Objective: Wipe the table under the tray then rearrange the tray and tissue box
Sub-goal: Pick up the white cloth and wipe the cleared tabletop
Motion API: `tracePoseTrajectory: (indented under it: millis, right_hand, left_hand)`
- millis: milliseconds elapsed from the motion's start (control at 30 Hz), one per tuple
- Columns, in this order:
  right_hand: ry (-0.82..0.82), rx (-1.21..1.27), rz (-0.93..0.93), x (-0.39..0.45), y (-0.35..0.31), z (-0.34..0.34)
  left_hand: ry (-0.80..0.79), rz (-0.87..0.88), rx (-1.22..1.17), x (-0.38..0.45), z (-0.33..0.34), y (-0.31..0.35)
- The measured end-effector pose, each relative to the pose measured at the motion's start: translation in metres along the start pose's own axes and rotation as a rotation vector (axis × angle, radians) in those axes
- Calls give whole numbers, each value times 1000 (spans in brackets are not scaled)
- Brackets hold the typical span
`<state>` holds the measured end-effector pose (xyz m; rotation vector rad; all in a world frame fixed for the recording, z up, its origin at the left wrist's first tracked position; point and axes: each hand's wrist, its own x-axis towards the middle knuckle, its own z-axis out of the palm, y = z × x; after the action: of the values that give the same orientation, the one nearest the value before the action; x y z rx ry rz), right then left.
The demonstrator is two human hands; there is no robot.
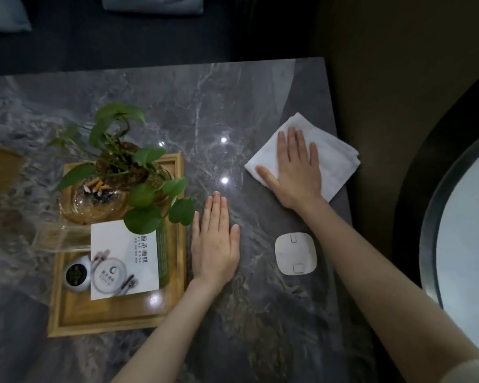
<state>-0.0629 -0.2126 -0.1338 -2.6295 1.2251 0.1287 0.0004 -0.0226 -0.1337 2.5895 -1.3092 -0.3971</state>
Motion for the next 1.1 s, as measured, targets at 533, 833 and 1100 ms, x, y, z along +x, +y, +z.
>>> tracePoseTrajectory:
  millis: [533,833,1100]
  right_hand:
    - [-25,74,-196,-2,-46,5]
    - [-84,-17,-417,-55,-33,13]
    - [-2,44,-102,-77,-20,22]
  left_hand:
    - [34,-56,-10,1,-2,1]
    - [2,-78,-45,-1,-2,2]
    - [5,-73,-38,-1,0,0]
